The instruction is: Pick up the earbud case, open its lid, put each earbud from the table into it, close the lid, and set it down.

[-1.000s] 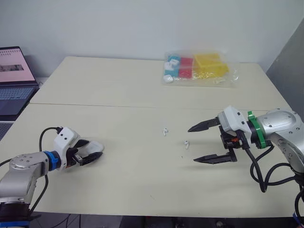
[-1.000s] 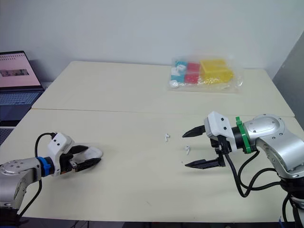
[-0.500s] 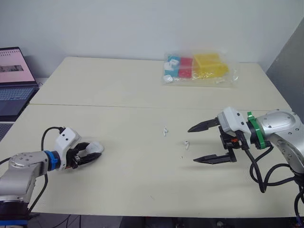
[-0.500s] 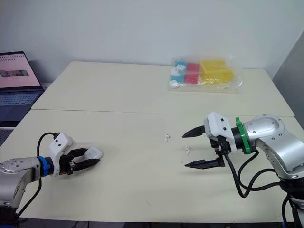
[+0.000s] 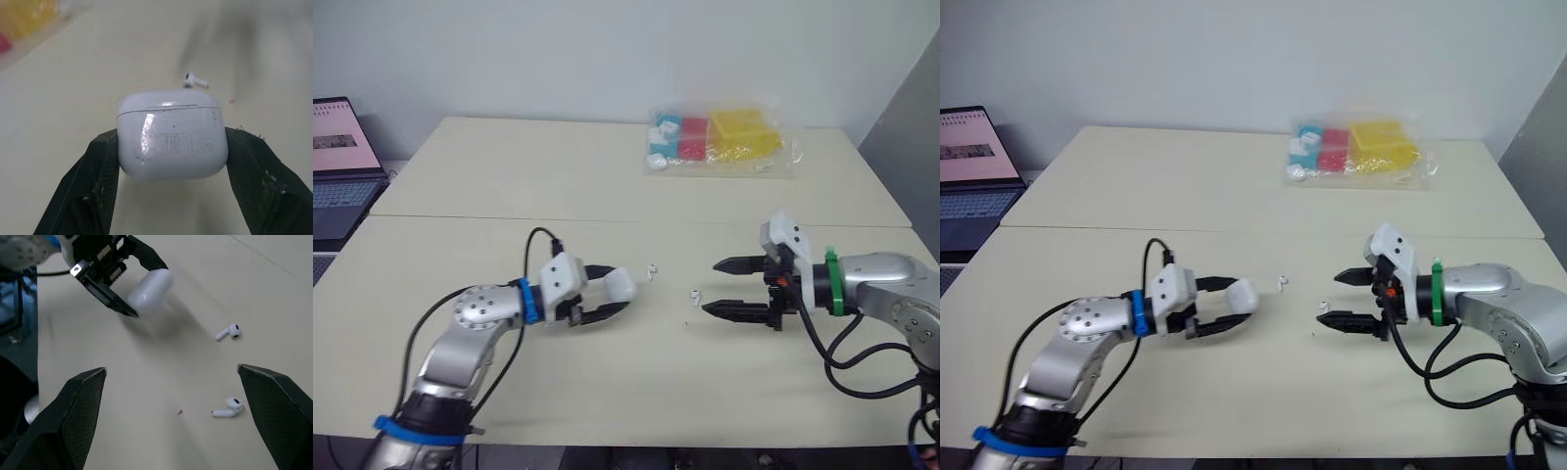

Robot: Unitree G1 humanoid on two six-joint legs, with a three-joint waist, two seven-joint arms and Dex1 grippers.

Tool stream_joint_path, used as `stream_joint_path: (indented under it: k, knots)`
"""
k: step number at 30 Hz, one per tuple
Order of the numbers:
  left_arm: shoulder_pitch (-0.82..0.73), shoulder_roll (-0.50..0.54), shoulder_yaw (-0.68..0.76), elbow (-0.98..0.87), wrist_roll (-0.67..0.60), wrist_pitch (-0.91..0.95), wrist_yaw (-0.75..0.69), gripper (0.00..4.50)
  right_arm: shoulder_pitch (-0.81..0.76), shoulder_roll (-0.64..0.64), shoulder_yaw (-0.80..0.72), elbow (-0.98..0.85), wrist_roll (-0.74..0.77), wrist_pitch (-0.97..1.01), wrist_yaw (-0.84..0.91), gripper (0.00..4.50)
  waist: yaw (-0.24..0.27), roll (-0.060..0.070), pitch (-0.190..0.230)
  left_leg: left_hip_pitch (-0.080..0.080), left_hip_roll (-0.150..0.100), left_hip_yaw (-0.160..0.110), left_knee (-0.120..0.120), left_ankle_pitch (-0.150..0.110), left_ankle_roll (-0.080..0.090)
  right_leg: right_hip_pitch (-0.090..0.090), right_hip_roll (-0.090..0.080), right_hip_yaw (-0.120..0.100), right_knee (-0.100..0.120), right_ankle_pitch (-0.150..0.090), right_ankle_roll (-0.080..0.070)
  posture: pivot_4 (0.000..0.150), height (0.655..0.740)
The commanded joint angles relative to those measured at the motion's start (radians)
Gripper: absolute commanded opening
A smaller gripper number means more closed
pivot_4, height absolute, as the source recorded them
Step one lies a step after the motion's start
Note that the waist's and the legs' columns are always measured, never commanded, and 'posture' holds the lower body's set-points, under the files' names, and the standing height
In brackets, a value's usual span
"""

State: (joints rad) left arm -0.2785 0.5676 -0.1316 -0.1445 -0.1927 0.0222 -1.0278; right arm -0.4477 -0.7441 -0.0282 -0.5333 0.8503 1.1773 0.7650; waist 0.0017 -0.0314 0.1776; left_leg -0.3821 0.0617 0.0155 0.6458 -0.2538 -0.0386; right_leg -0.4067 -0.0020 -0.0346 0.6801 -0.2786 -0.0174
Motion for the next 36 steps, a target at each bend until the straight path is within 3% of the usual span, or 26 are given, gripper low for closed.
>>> stream_joint_path:
  k: [1,8,19,22,30,31,36]
  knots:
    - [-0.046,-0.034,-0.045,0.04,0.067,-0.191,0.012,2.78,-0.041,0.101,-0.046,-0.029,0.1,0.135,-0.154,4.5,-0.001,0.0,0.0,0.0,0.0,0.0,0.0,0.0,0.0,0.0,0.0,0.0,0.0,0.0,0.0,0.15,0.74]
    - [-0.087,-0.082,-0.079,0.099,0.08,-0.36,0.013,2.78,-0.058,0.303,-0.119,0.014,0.198,0.272,-0.358,4.5,-0.003,0.0,0.0,-0.001,0.0,0.0,0.0,0.0,0.0,0.0,0.001,0.0,0.0,0.0,-0.001,0.15,0.74]
    - [-0.081,-0.095,-0.072,0.084,0.041,-0.352,0.024,2.78,-0.072,0.362,-0.137,0.088,0.246,0.288,-0.416,4.5,-0.004,0.0,0.0,-0.001,0.001,-0.001,0.0,0.0,0.0,0.0,0.003,0.0,0.0,0.0,-0.001,0.15,0.74]
    - [-0.072,-0.1,-0.07,0.069,0.034,-0.345,0.032,2.78,-0.079,0.351,-0.149,0.123,0.283,0.302,-0.398,3.88,-0.004,0.0,0.0,-0.001,0.0,0.0,0.0,0.0,0.0,0.0,0.004,0.0,0.0,0.0,-0.001,0.15,0.74]
    - [-0.083,-0.102,-0.074,0.064,0.035,-0.356,0.041,2.78,-0.092,0.346,-0.151,0.161,0.332,0.307,-0.404,0.93,-0.004,0.0,0.0,-0.001,0.0,-0.001,0.0,0.0,0.0,0.0,0.004,0.0,-0.001,0.0,0.0,0.15,0.74]
    - [-0.083,-0.106,-0.071,0.063,0.034,-0.357,0.048,2.78,-0.093,0.345,-0.148,0.163,0.338,0.308,-0.403,0.75,-0.004,0.0,0.0,-0.001,0.0,0.0,0.0,0.0,0.0,0.0,0.004,0.0,-0.001,0.0,0.0,0.15,0.74]
    - [-0.089,-0.122,-0.07,0.065,0.042,-0.372,0.071,2.78,-0.1,0.347,-0.151,0.183,0.361,0.314,-0.414,0.76,-0.004,0.0,0.0,-0.001,0.0,0.0,0.0,0.0,0.0,0.0,0.004,0.0,-0.001,0.0,0.0,0.15,0.74]
